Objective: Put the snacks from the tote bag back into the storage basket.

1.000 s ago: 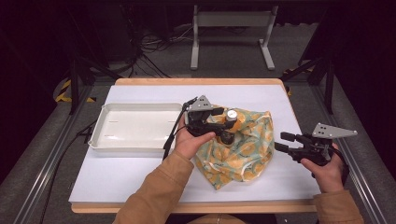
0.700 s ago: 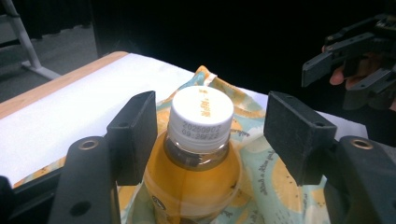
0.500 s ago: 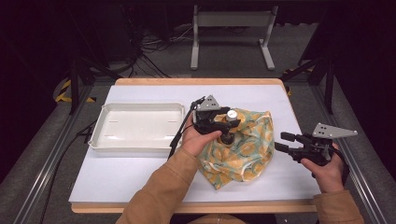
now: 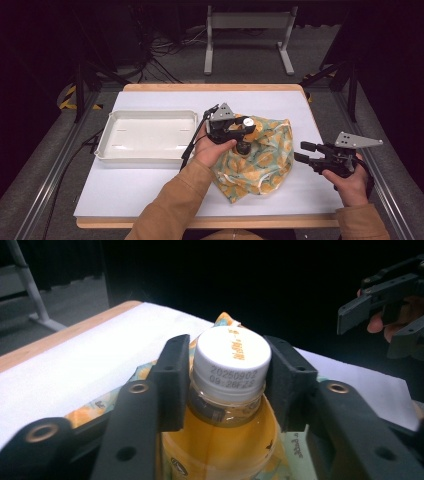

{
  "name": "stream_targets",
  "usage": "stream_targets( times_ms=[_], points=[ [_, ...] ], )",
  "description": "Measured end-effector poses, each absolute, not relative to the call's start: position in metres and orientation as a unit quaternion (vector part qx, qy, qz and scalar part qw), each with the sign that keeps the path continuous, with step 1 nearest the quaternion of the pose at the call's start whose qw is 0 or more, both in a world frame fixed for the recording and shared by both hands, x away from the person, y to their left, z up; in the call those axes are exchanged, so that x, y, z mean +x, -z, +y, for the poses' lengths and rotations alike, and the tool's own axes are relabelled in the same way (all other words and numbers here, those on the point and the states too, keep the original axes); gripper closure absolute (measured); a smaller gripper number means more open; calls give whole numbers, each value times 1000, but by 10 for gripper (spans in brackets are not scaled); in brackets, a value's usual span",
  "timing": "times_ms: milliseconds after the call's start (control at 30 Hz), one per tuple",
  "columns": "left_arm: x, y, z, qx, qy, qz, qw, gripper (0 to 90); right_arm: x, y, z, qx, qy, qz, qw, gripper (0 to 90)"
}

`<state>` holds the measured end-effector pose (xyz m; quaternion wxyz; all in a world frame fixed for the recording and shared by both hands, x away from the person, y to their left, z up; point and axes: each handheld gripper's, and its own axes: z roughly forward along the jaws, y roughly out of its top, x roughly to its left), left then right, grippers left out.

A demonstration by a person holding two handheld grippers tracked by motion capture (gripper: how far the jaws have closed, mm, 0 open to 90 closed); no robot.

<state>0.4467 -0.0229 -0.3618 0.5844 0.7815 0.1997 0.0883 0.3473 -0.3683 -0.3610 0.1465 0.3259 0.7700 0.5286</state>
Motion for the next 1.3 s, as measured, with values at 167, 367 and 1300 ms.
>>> stream_targets(
  times_ms=[167, 367, 1300],
  points=[
    [444, 360, -25, 786, -102, 193, 579, 584, 347, 361, -367, 325, -529, 770, 146, 460],
    [441, 357, -29, 792, -103, 187, 573, 586, 347, 361, -368, 326, -529, 770, 145, 460],
    [426, 301, -30, 793, -106, 168, 575, 586, 347, 360, -368, 324, -531, 769, 146, 460]
  ],
)
